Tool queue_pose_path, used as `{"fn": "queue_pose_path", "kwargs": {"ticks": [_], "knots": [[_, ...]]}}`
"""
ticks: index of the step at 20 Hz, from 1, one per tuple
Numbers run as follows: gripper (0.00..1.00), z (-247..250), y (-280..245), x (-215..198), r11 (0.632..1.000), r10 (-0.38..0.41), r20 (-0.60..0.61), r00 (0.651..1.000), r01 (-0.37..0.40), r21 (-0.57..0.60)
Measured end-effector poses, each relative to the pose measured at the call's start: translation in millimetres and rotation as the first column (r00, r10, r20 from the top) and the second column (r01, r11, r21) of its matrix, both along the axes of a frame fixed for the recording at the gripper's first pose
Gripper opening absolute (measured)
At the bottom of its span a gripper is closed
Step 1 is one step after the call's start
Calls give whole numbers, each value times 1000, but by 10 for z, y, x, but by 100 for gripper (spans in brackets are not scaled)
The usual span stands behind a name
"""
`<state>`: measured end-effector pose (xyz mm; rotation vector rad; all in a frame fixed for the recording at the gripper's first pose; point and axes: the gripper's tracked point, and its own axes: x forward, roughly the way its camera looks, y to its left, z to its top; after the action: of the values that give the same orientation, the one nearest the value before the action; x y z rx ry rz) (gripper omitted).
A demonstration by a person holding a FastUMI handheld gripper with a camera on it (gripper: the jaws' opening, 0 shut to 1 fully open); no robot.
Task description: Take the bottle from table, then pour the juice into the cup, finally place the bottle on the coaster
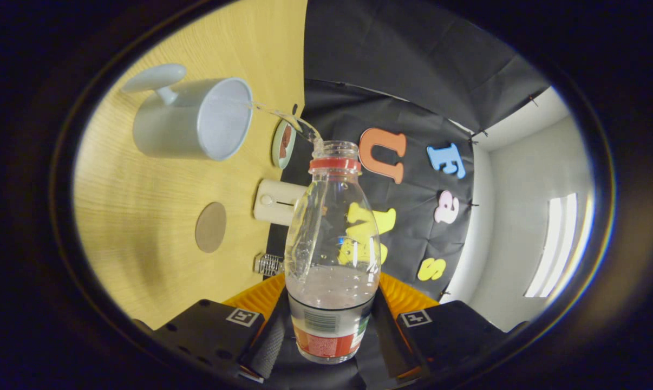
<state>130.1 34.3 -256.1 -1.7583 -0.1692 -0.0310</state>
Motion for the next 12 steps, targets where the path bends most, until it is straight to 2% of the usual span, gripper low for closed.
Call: {"fn": "queue_pose_path", "kwargs": {"ticks": [3,12], "knots": [[80,-9,64,-20,1000,11,-3,1000,-11,-1],[80,13,1,-69,997,-24,-7,1000,23,-69]]}}
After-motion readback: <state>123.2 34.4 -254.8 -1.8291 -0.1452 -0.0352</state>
